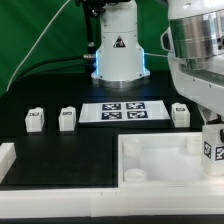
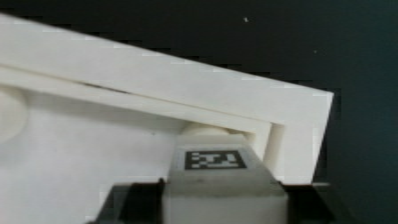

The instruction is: Assemble one leg

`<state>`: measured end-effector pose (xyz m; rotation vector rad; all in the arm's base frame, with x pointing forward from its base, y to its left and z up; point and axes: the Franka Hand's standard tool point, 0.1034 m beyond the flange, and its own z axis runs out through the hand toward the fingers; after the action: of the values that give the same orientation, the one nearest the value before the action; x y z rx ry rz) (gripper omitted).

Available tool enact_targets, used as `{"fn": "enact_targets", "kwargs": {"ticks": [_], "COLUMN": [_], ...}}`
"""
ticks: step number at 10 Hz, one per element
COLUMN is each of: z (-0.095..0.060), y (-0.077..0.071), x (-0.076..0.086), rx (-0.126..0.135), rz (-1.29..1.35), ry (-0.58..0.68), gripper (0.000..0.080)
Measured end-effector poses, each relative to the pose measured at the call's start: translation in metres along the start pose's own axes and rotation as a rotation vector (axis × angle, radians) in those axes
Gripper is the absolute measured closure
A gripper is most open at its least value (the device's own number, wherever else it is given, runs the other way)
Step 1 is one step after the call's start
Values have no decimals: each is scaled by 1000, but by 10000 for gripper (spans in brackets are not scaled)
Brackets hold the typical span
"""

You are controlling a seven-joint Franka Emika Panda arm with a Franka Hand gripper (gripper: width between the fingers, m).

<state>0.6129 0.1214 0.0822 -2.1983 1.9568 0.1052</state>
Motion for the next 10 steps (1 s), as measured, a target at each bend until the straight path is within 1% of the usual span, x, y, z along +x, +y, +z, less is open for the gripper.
{"fn": "enact_targets", "kwargs": {"ticks": [1,3,4,5,6,7,8,9,10], "z": [0,0,0,0,0,0,0,-3,-5], "y": [0,0,0,0,0,0,2,3,2], "x": [0,0,0,-1,0,0,1,2,3], "rx": [1,1,1,1,1,1,-21,-61,-87], "rz": [35,0,-47,-80,-158,-294,-435,-596,-689], "ry": [-4,-4,-4,-5,-5,-5,-6,-14,-18], "gripper": [502,502,290,195,195,158,152,152,152]}}
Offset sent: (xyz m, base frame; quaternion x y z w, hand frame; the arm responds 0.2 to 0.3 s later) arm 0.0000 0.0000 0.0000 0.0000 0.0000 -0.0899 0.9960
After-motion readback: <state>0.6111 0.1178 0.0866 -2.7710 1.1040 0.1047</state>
